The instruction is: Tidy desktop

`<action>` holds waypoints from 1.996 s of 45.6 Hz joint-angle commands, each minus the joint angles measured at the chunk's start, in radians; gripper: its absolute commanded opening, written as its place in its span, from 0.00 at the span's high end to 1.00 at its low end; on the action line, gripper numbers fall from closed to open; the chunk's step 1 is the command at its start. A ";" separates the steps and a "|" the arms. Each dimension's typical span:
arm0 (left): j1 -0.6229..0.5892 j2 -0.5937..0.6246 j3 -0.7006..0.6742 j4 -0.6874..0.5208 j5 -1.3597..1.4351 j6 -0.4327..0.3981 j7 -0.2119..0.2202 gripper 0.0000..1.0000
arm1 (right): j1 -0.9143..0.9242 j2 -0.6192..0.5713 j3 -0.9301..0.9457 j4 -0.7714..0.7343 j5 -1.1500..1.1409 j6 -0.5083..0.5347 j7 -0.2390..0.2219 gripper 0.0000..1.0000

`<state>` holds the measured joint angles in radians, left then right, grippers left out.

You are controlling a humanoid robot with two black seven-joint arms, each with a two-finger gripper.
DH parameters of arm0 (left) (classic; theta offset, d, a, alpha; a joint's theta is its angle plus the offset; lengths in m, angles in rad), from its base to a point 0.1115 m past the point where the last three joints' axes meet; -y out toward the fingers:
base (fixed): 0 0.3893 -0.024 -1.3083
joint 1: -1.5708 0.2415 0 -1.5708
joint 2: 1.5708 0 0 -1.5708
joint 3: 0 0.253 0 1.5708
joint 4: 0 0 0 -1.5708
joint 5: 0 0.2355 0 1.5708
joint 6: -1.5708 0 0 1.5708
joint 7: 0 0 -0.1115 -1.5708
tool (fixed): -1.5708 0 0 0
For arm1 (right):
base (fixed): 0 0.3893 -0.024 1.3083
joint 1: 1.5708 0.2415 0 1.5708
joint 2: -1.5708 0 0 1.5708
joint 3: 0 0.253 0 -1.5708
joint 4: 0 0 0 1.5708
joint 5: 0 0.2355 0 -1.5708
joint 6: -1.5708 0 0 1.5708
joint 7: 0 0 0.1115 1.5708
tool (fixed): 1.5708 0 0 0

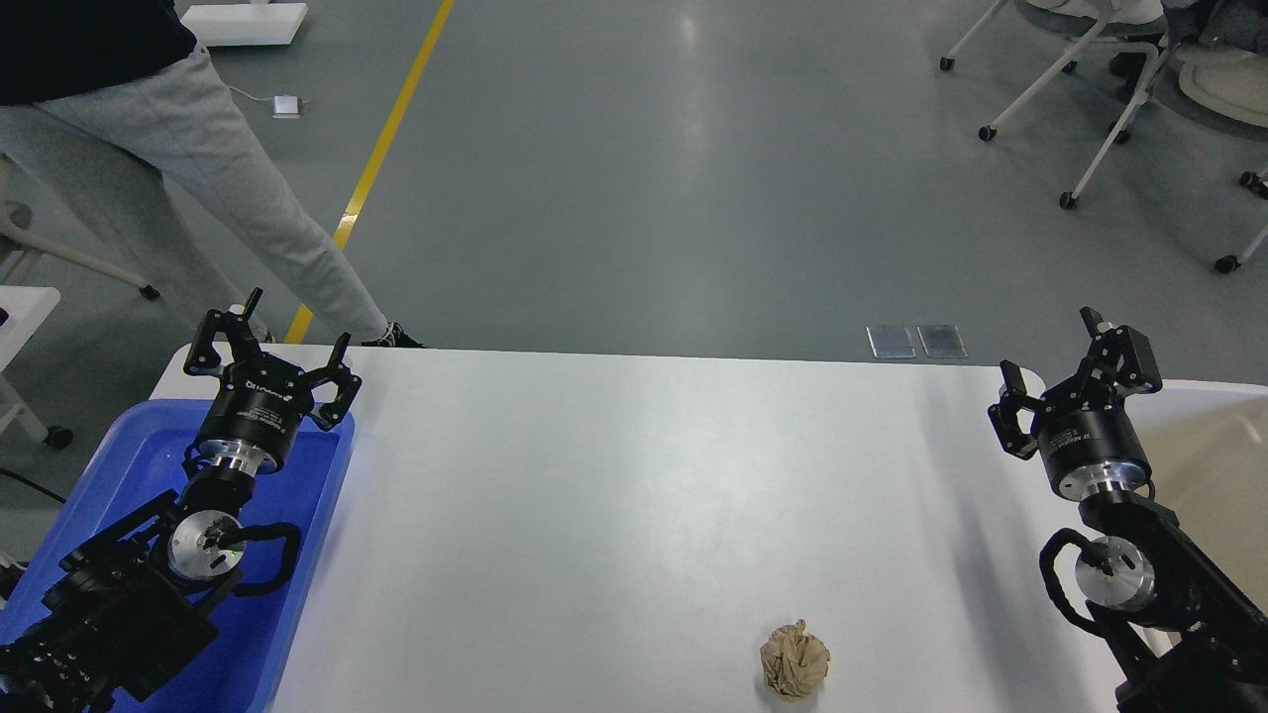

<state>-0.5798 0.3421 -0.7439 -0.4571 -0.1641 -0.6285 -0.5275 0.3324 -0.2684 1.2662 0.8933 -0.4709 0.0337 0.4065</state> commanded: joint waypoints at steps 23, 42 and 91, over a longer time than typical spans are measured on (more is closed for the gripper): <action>0.000 0.000 0.000 0.000 0.001 0.000 0.000 0.00 | 0.023 -0.015 -0.007 -0.011 0.098 -0.002 -0.003 0.01; 0.000 0.000 0.000 0.000 0.000 0.000 0.000 0.00 | 0.042 -0.018 -0.011 -0.024 0.097 0.011 0.000 0.01; -0.002 0.000 0.000 0.000 0.001 0.000 0.001 0.00 | 0.065 -0.552 -0.537 0.527 -0.360 -0.055 -0.199 0.01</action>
<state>-0.5814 0.3421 -0.7439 -0.4571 -0.1639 -0.6291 -0.5263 0.3845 -0.6732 0.8719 1.2611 -0.5416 -0.0167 0.2509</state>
